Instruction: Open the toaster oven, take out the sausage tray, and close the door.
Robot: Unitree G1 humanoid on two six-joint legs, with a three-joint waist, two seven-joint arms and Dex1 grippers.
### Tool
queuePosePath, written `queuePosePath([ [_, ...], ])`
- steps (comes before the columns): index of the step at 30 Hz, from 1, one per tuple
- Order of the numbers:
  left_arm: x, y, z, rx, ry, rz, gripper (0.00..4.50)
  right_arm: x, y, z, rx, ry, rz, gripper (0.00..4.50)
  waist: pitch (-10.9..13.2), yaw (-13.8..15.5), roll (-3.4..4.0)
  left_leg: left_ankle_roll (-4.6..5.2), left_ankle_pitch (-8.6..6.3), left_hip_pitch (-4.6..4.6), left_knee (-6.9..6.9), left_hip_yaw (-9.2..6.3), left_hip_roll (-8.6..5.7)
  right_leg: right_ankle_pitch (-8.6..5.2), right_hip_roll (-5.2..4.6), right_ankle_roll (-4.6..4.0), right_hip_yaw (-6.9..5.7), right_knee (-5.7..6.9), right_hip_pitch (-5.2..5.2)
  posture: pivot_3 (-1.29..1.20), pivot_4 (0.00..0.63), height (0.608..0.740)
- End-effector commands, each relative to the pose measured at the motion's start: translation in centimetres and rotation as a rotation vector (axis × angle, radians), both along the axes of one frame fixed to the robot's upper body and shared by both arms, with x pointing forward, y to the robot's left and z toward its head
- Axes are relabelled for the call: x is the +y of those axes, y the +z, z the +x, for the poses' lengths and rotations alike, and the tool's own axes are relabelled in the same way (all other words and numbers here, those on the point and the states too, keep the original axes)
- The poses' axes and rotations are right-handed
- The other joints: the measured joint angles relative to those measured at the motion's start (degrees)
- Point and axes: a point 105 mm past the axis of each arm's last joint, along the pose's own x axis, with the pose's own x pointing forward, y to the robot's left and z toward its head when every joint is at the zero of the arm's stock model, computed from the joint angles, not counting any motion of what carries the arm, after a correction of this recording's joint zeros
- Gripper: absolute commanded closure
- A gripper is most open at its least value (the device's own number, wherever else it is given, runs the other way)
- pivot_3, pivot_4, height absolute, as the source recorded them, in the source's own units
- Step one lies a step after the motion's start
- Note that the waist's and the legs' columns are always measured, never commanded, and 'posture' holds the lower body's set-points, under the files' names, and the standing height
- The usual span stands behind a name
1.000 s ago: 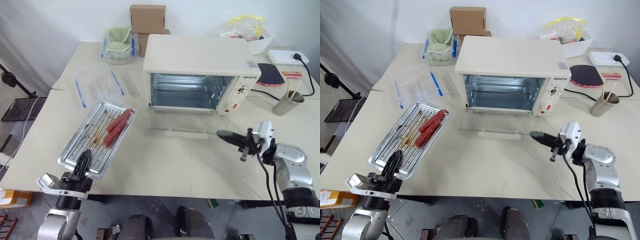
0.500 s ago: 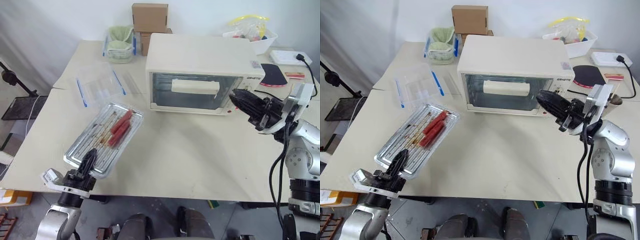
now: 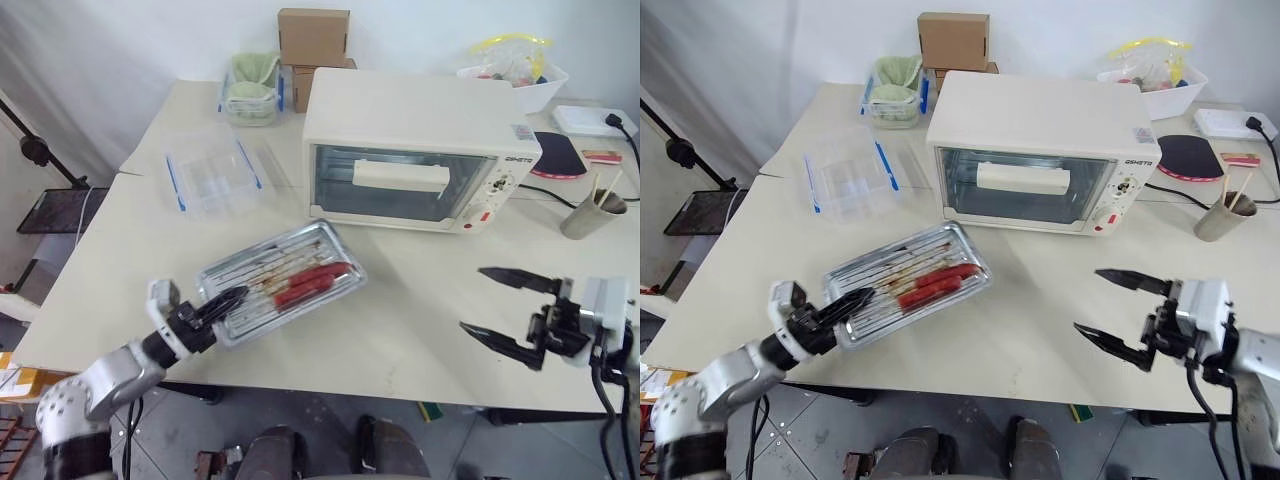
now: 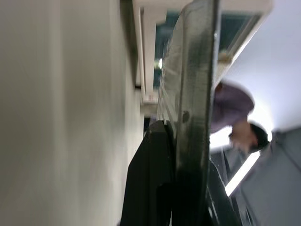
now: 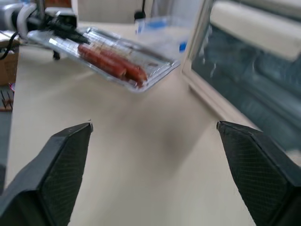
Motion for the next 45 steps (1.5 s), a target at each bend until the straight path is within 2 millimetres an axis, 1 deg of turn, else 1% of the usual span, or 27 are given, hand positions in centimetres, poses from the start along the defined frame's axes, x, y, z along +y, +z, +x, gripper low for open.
queuePosePath([
  [1, -2.6, 0.0, 0.9, 0.040, -0.151, -0.016, 4.50, -1.0, 0.7, -1.6, -0.049, -0.084, -0.019, 0.03, 0.0, 0.2, 0.02, 0.01, 0.00, 0.00, -0.01, 0.00, -0.02, 0.01, -0.01, 0.02, 0.00, 0.02, 0.03, 0.00, 0.150, 0.740],
  [3, -3.4, 0.1, 1.3, 0.051, -0.204, -0.001, 4.50, -1.3, 0.5, -2.4, -0.040, -0.114, -0.024, 0.03, 0.0, 0.7, 0.02, -0.03, 0.00, 0.00, 0.01, -0.03, -0.07, 0.03, -0.02, 0.06, -0.01, -0.03, 0.04, 0.00, 0.150, 0.740],
  [4, -4.6, 0.0, 1.7, 0.053, -0.262, 0.026, 4.50, -1.8, 0.2, -3.0, -0.033, -0.147, -0.031, 0.03, 0.0, 0.7, 0.03, -0.10, -0.03, 0.04, 0.00, 0.04, -0.06, 0.07, 0.01, 0.12, 0.05, -0.04, 0.07, 0.00, 0.150, 0.740],
  [5, -5.3, 0.0, 1.9, 0.056, -0.300, 0.046, 4.50, -2.2, 0.1, -3.4, -0.027, -0.170, -0.037, 0.03, 0.0, 1.3, 0.05, -0.17, -0.07, 0.04, 0.00, 0.08, -0.07, 0.08, 0.00, 0.16, 0.09, -0.04, 0.07, 0.00, 0.150, 0.740],
  [7, -6.3, -0.2, 2.3, 0.063, -0.351, 0.075, 4.50, -2.5, -0.1, -4.0, -0.021, -0.201, -0.039, 0.03, 0.0, 1.6, 0.04, -0.20, -0.05, 0.05, 0.02, 0.02, -0.18, 0.09, 0.20, 0.17, 0.01, -0.22, 0.08, 0.00, 0.150, 0.740],
  [8, -6.6, -0.3, 2.4, 0.067, -0.362, 0.082, 4.50, -2.5, -0.2, -4.1, -0.019, -0.207, -0.036, 0.03, 0.0, 1.6, 0.05, -0.21, -0.06, 0.03, 0.01, 0.09, -0.19, 0.12, 0.22, 0.22, 0.08, -0.23, 0.09, 0.00, 0.150, 0.740],
  [10, -8.0, -0.8, 3.3, 0.066, -0.395, 0.168, 4.50, -2.1, -0.6, -4.8, -0.002, -0.207, -0.039, 0.03, 0.0, 1.6, 0.06, -0.22, -0.06, 0.04, 0.00, 0.13, -0.21, 0.14, 0.26, 0.26, 0.12, -0.22, 0.09, 0.00, 0.150, 0.740],
  [12, -9.0, -0.8, 4.0, 0.051, -0.415, 0.212, 4.50, -1.8, -0.6, -5.1, 0.000, -0.212, -0.033, 0.03, -0.1, 1.8, 0.09, -0.23, -0.06, 0.05, 0.01, 0.09, -0.22, 0.14, 0.28, 0.26, 0.09, -0.28, 0.11, 0.00, 0.150, 0.740],
  [15, -10.0, -0.9, 4.5, 0.043, -0.447, 0.236, 4.50, -1.8, -0.5, -5.2, -0.004, -0.224, -0.031, 0.03, -0.1, 1.7, 0.17, -0.25, -0.05, 0.07, 0.00, 0.17, -0.23, 0.15, 0.29, 0.28, 0.13, -0.28, 0.10, 0.00, 0.150, 0.740],
  [19, -11.0, -2.4, 4.8, 0.064, -0.466, 0.317, 4.50, -1.9, -0.6, -5.4, 0.002, -0.233, -0.032, 0.03, -0.2, 2.2, 0.26, -0.25, -0.05, 0.08, 0.00, 0.14, -0.24, 0.15, 0.24, 0.29, 0.13, -0.31, 0.13, 0.00, 0.150, 0.740],
  [22, -11.4, -2.8, 4.8, 0.060, -0.469, 0.352, 4.50, -2.1, -0.6, -5.4, 0.007, -0.236, -0.035, 0.03, -0.3, 2.6, 0.46, -0.25, -0.06, 0.11, 0.00, 0.12, -0.30, 0.18, -0.04, 0.33, 0.15, -0.32, 0.16, 0.00, 0.150, 0.740],
  [25, -11.5, -2.5, 4.5, 0.039, -0.484, 0.342, 3.87, -2.2, -0.5, -5.0, 0.004, -0.235, -0.035, 0.00, -0.3, 2.7, 0.51, -0.26, -0.06, 0.12, 0.00, 0.12, -0.32, 0.21, -0.19, 0.38, 0.18, -0.35, 0.17, 0.00, 0.150, 0.740],
  [26, -11.4, -2.5, 4.6, 0.034, -0.472, 0.346, 3.53, -2.2, -0.5, -5.0, 0.004, -0.232, -0.034, 0.00, -0.3, 2.7, 0.50, -0.26, -0.07, 0.11, 0.00, 0.12, -0.32, 0.21, -0.20, 0.38, 0.20, -0.36, 0.16, 0.00, 0.150, 0.740],
  [28, -11.0, -2.3, 4.6, -0.002, -0.449, 0.361, 3.01, -2.1, -0.7, -4.8, 0.006, -0.221, -0.035, 0.00, -0.3, 2.6, 0.50, -0.26, -0.07, 0.10, -0.01, 0.12, -0.31, 0.21, -0.21, 0.39, 0.20, -0.36, 0.14, 0.00, 0.150, 0.740],
  [32, -9.4, -1.1, 4.2, -0.058, -0.429, 0.364, 1.83, -2.1, -0.6, -4.3, 0.002, -0.213, -0.032, 0.00, -0.3, 1.7, 0.43, -0.30, -0.10, 0.04, -0.09, 0.12, -0.19, 0.21, -0.09, 0.39, 0.18, -0.31, 0.07, 0.00, 0.150, 0.740],
  [33, -8.6, -1.0, 3.8, -0.078, -0.429, 0.394, 1.49, -2.1, -0.6, -4.3, 0.003, -0.209, -0.032, 0.00, -0.3, 1.5, 0.42, -0.29, -0.09, 0.04, -0.13, 0.12, -0.17, 0.21, -0.06, 0.38, 0.16, -0.29, 0.07, 0.00, 0.150, 0.740],
  [34, -7.3, -1.1, 3.5, -0.121, -0.409, 0.460, 1.24, -2.1, -0.7, -4.3, 0.009, -0.203, -0.032, 0.00, -0.2, 1.2, 0.35, -0.28, -0.08, 0.04, -0.15, 0.11, -0.15, 0.21, -0.03, 0.38, 0.14, -0.29, 0.07, 0.00, 0.150, 0.740],
  [35, -6.5, -1.2, 3.2, -0.152, -0.401, 0.507, 0.90, -2.1, -0.8, -4.3, 0.013, -0.198, -0.032, 0.00, -0.2, 0.6, 0.31, -0.27, -0.07, 0.04, -0.18, 0.13, -0.11, 0.20, 0.02, 0.36, 0.14, -0.30, 0.06, 0.00, 0.150, 0.740],
  [36, -5.3, -1.1, 2.7, -0.225, -0.390, 0.573, 0.69, -2.1, -0.8, -4.2, 0.018, -0.192, -0.033, 0.00, -0.2, 0.0, 0.30, -0.29, -0.06, 0.08, -0.23, 0.14, -0.05, 0.17, 0.08, 0.32, 0.15, -0.29, 0.06, 0.00, 0.150, 0.740],
  [37, -4.4, -1.0, 2.5, -0.285, -0.371, 0.611, 0.34, -2.2, -0.9, -4.1, 0.022, -0.188, -0.033, 0.00, -0.2, -0.5, 0.30, -0.33, -0.05, 0.11, -0.27, 0.14, -0.02, 0.15, 0.12, 0.28, 0.15, -0.29, 0.06, 0.00, 0.150, 0.740],
  [38, -3.9, -0.8, 2.4, -0.325, -0.362, 0.631, 0.08, -2.2, -0.9, -4.1, 0.023, -0.186, -0.032, 0.00, -0.2, -1.0, 0.30, -0.40, -0.05, 0.14, -0.33, 0.19, 0.00, 0.13, 0.16, 0.25, 0.19, -0.30, 0.04, 0.00, 0.150, 0.740],
  [39, -2.5, -0.8, 2.8, -0.424, -0.303, 0.726, 0.03, -2.2, -0.9, -3.9, 0.027, -0.176, -0.033, 0.00, -0.2, -1.3, 0.31, -0.53, -0.04, 0.21, -0.43, 0.22, 0.01, 0.10, 0.18, 0.20, 0.21, -0.31, 0.06, 0.00, 0.150, 0.740],
  [40, -1.6, -0.8, 3.1, -0.494, -0.269, 0.793, 0.03, -2.2, -1.0, -3.8, 0.028, -0.169, -0.033, 0.00, -0.2, -1.5, 0.30, -0.61, 0.01, 0.26, -0.47, 0.22, 0.02, 0.09, 0.18, 0.17, 0.22, -0.32, 0.07, 0.00, 0.150, 0.740],
  [41, -0.4, 0.3, 3.1, -0.732, -0.237, 0.880, 0.03, -2.1, -0.9, -3.5, 0.028, -0.152, -0.031, 0.00, -0.2, -1.7, 0.30, -0.67, 0.03, 0.31, -0.54, 0.24, 0.01, 0.06, 0.15, 0.12, 0.24, -0.45, 0.06, 0.00, 0.150, 0.740],
  [42, 0.1, 1.0, 2.6, -0.910, -0.256, 0.941, 0.03, -2.1, -0.9, -3.3, 0.027, -0.140, -0.030, 0.00, -0.2, -1.9, 0.26, -0.76, 0.07, 0.48, -0.69, 0.31, 0.00, 0.03, 0.10, 0.06, 0.29, -0.46, 0.09, 0.00, 0.150, 0.740],
  [43, 0.5, 1.4, 1.8, -0.979, -0.285, 0.921, 0.03, -2.0, -0.9, -3.1, 0.027, -0.130, -0.028, 0.00, -0.1, -1.9, 0.24, -0.83, 0.10, 0.61, -0.87, 0.51, 0.02, 0.00, 0.09, 0.00, 0.40, -0.47, 0.06, 0.00, 0.150, 0.740],
  [45, 1.0, 1.7, 1.1, -1.014, -0.305, 0.873, 0.03, -1.9, -0.8, -2.9, 0.028, -0.117, -0.027, 0.00, -0.1, -1.5, 0.23, -0.88, 0.12, 0.64, -1.04, 0.53, 0.07, -0.07, 0.06, -0.13, 0.38, -0.45, -0.04, 0.00, 0.150, 0.740],
])
